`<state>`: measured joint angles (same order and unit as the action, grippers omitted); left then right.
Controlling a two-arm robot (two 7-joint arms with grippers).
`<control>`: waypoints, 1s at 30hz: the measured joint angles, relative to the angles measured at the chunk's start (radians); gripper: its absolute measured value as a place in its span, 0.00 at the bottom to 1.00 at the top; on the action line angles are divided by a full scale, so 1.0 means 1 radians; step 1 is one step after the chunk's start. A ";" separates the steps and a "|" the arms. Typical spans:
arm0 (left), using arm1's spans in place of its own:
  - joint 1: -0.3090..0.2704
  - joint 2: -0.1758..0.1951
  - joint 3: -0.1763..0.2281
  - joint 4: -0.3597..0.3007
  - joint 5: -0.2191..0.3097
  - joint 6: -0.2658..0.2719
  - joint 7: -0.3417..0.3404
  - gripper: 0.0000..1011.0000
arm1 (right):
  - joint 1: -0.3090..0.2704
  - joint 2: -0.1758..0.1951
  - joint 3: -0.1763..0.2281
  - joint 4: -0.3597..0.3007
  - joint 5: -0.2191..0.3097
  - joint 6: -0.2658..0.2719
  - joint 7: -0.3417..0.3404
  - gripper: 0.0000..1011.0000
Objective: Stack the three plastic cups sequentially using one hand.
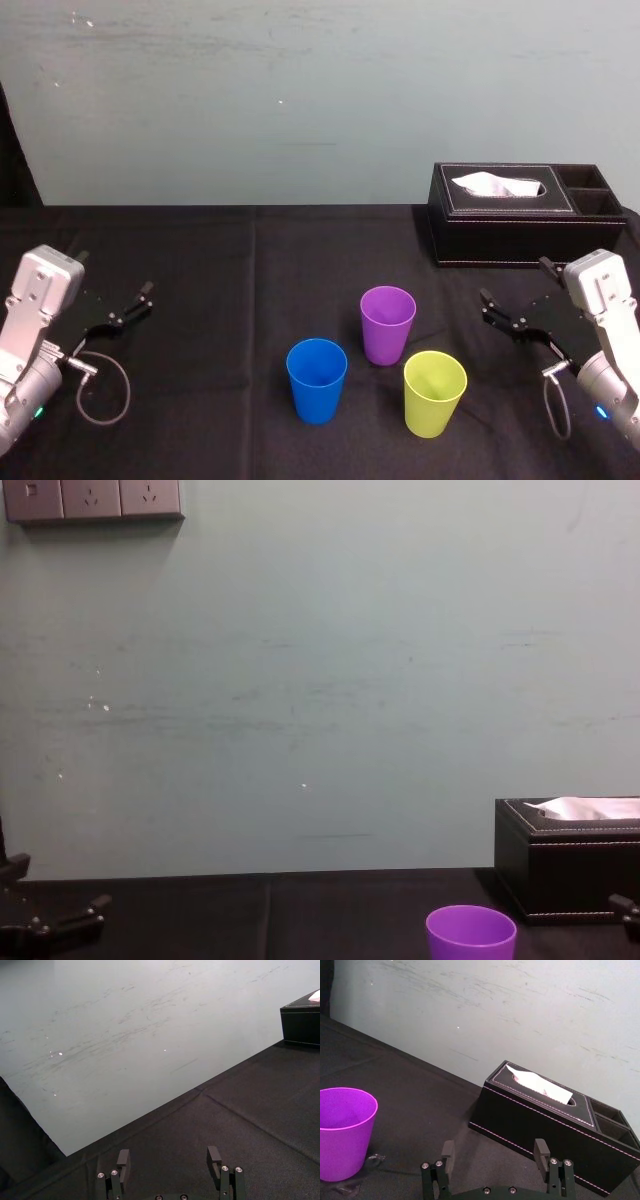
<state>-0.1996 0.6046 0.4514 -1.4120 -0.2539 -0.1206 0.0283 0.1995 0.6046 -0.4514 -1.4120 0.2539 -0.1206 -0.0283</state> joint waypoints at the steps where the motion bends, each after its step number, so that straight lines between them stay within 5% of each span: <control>1: 0.000 0.000 0.000 0.000 0.000 0.000 0.000 0.99 | 0.000 0.000 0.000 0.000 0.000 0.000 0.000 0.99; 30: 0.000 0.000 0.000 0.000 0.000 0.000 0.000 0.99 | 0.000 0.000 0.000 0.000 0.000 0.000 0.000 0.99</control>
<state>-0.1995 0.6047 0.4514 -1.4120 -0.2539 -0.1206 0.0283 0.1996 0.6047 -0.4514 -1.4120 0.2539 -0.1205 -0.0283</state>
